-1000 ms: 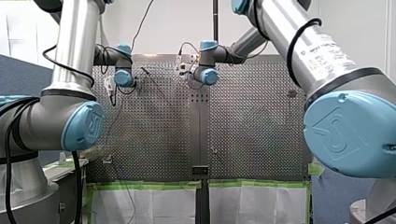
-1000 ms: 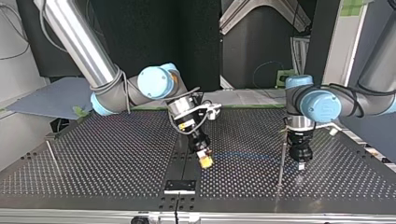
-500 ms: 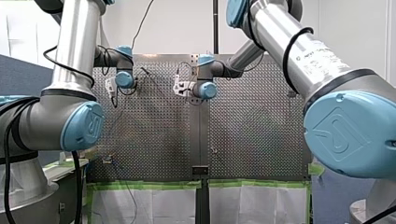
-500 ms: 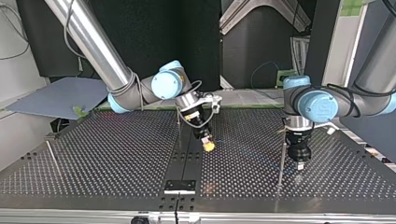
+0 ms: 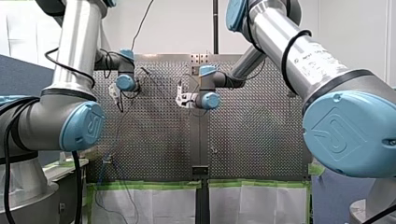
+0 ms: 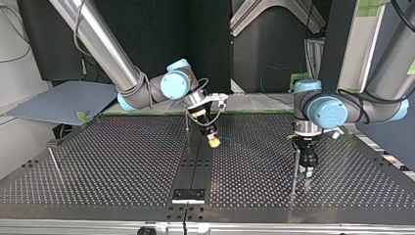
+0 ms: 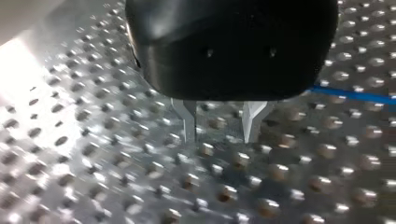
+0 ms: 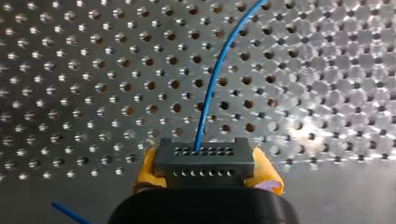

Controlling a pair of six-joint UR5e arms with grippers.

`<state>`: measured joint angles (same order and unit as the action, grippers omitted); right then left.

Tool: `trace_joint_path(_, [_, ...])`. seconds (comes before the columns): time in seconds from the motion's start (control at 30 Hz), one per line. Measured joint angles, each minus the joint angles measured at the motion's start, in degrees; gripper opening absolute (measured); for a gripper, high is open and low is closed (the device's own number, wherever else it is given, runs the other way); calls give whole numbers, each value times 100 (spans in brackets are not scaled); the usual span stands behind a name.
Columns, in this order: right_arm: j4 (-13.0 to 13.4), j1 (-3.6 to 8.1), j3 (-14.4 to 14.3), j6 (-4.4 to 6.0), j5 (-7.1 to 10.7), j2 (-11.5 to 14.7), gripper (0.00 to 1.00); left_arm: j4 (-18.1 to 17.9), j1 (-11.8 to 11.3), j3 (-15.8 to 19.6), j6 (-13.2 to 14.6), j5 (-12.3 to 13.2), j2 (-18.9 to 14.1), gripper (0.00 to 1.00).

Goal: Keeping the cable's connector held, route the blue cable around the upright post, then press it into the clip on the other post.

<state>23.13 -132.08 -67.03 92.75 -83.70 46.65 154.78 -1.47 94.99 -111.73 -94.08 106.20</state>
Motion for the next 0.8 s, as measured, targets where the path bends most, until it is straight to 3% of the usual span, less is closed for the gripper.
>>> trace_joint_path(0.07, [-3,0,-13,-1,0,-35,0,47,15,0,-65,-13,32,82])
trace_joint_path(0.1, [0,1,-33,0,-10,-54,0,86,22,0,-92,-20,43,82])
trace_joint_path(0.17, [17,1,-83,6,-43,-73,0,150,30,0,-117,-29,53,100])
trace_joint_path(0.57, [337,10,-462,55,-200,-321,0,372,86,0,-138,13,62,100])
trace_joint_path(0.8, [693,3,-710,178,-219,-484,0,378,111,0,-149,21,67,100])
